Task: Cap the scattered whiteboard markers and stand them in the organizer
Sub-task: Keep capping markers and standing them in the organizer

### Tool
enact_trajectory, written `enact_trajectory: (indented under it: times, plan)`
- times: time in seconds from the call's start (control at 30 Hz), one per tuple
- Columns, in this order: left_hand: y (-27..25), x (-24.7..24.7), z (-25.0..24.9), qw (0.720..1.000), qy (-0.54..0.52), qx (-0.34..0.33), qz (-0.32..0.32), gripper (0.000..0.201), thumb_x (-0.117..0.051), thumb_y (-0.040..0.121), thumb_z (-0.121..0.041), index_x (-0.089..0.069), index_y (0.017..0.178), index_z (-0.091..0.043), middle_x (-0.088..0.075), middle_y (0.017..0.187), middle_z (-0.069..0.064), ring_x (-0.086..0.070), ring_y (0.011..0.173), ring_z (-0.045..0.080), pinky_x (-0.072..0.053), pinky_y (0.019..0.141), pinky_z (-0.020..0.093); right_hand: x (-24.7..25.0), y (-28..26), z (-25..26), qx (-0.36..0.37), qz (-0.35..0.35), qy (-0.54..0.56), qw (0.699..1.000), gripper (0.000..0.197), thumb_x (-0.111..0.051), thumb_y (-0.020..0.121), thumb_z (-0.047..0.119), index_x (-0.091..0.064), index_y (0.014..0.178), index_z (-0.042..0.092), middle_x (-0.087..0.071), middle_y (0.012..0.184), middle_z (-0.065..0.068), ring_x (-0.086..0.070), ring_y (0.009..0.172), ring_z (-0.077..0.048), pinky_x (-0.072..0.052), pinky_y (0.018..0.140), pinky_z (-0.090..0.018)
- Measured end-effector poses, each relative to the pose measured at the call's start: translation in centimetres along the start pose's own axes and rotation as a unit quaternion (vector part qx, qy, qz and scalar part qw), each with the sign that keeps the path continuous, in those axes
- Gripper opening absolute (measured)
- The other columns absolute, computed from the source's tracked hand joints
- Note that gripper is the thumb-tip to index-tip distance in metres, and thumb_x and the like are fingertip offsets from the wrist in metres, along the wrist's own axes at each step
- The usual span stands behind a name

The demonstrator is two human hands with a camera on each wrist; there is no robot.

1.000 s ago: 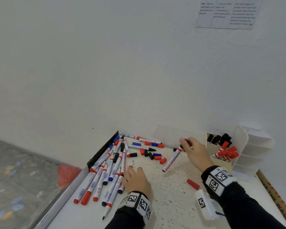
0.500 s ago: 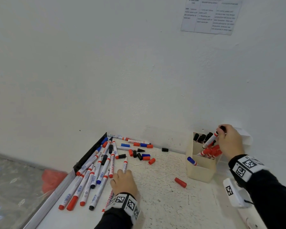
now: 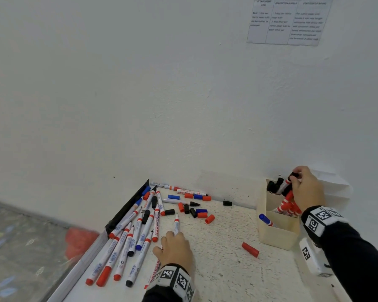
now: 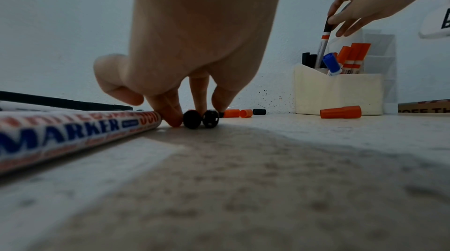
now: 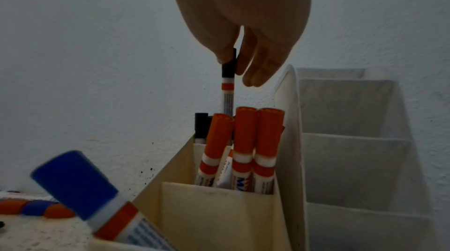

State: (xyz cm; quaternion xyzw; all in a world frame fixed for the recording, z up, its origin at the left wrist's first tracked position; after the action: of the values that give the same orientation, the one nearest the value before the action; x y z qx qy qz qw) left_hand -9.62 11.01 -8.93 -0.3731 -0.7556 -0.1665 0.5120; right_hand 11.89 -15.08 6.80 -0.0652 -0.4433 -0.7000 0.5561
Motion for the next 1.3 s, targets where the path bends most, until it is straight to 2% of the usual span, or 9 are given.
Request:
enact_trajectory:
  times: [0.13,0.23,0.33,0.43,0.53,0.63,0.77,0.9,1.3]
  plan:
    - [0.6,-0.5,0.2,1.000,-0.001,0.006,0.010,0.032,-0.046,0.095,-0.025,-0.048,0.127,-0.023,-0.048,0.126,0.000,-0.042,0.118,0.017,-0.031,0.104,0.039,-3.3,0.3,-1.6,0.005,0.145,-0.151,0.978,0.029,-0.042,0.095,0.020,-0.060,0.117,0.011,-0.061,0.118,-0.016,-0.055,0.106,-0.033,-0.042,0.094,-0.040]
    - [0.8,-0.4,0.4,1.000,-0.020,0.002,-0.002,0.035,-0.051,0.093,-0.026,-0.047,0.127,-0.022,-0.052,0.122,-0.001,-0.045,0.116,0.017,-0.035,0.102,0.035,-5.3,-0.4,-3.4,-0.022,0.243,-0.256,0.935,0.042,-0.031,0.098,0.031,-0.042,0.138,0.021,-0.036,0.148,-0.003,-0.036,0.132,-0.029,-0.028,0.111,-0.043]
    - [0.9,-0.1,0.4,0.999,-0.046,-0.001,-0.015,0.039,-0.054,0.091,-0.027,-0.043,0.128,-0.021,-0.055,0.119,0.000,-0.049,0.112,0.016,-0.040,0.099,0.032,-5.6,-1.4,-2.3,-0.032,0.251,-0.252,0.934,0.043,-0.032,0.096,0.034,-0.037,0.138,0.025,-0.021,0.153,0.002,-0.025,0.135,-0.033,-0.025,0.110,-0.048]
    - [0.9,0.5,0.6,0.993,-0.111,0.012,-0.040,0.042,-0.055,0.090,-0.018,-0.040,0.130,-0.019,-0.057,0.116,0.001,-0.052,0.107,0.016,-0.046,0.095,0.030,-5.0,-2.9,2.3,0.026,0.196,-0.189,0.962,0.034,-0.044,0.093,0.024,-0.049,0.127,0.020,-0.029,0.147,-0.005,-0.026,0.131,-0.030,-0.027,0.106,-0.046]
    - [0.8,1.2,0.5,0.980,-0.184,0.025,-0.069,0.053,-0.053,0.089,-0.007,-0.032,0.136,-0.019,-0.055,0.116,0.004,-0.053,0.105,0.017,-0.049,0.092,0.030,-5.9,-5.7,7.5,0.081,0.226,-0.065,0.969,0.021,-0.046,0.093,0.016,-0.058,0.110,0.015,-0.058,0.108,-0.004,-0.053,0.091,-0.015,-0.044,0.080,-0.025]
    - [0.6,1.7,0.1,0.960,-0.270,0.047,-0.059,0.065,-0.050,0.087,0.004,-0.025,0.142,-0.019,-0.051,0.121,0.010,-0.052,0.109,0.020,-0.048,0.096,0.034,-10.0,-11.4,9.7,0.062,0.422,-0.019,0.904,0.017,-0.049,0.092,0.018,-0.056,0.107,0.020,-0.054,0.082,0.005,-0.047,0.065,-0.005,-0.042,0.060,-0.017]
    - [0.1,2.3,-0.1,0.951,-0.295,0.023,-0.092,0.049,-0.041,0.093,0.001,-0.034,0.139,-0.013,-0.050,0.124,0.010,-0.050,0.112,0.018,-0.042,0.093,0.026,-14.5,-18.3,10.0,0.052,0.551,-0.062,0.831,0.037,-0.057,0.088,0.036,-0.051,0.123,0.026,-0.053,0.109,0.003,-0.046,0.078,-0.003,-0.042,0.073,-0.017]
    - [0.6,1.4,0.1,0.948,-0.303,0.001,-0.099,0.030,-0.033,0.099,-0.020,-0.049,0.122,-0.008,-0.051,0.093,0.002,-0.046,0.080,0.009,-0.035,0.061,0.014,-16.4,-20.2,8.7,0.030,0.545,-0.094,0.833,0.031,-0.063,0.083,0.035,-0.058,0.112,0.025,-0.056,0.107,0.002,-0.050,0.087,-0.007,-0.045,0.081,-0.022]
    - [1.2,0.7,-0.5,0.984,-0.147,-0.057,-0.083,0.035,-0.038,0.099,-0.021,-0.041,0.133,-0.026,-0.049,0.125,-0.005,-0.045,0.114,0.011,-0.035,0.100,0.027,-11.9,-13.1,6.9,-0.022,0.294,0.119,0.948,0.020,-0.057,0.086,0.001,-0.051,0.088,0.020,-0.059,0.094,-0.003,-0.053,0.076,-0.006,-0.036,0.062,-0.011]
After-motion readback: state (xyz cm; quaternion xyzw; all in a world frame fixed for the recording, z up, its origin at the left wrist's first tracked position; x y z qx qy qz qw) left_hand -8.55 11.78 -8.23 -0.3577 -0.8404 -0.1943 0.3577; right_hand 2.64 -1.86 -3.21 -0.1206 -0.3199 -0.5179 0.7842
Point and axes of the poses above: each hand's wrist, its own y-axis towards the middle knuckle, its own x-axis out of the back of the hand, z = x × y, the point moved 7 cm from there along y, towards the middle knuckle
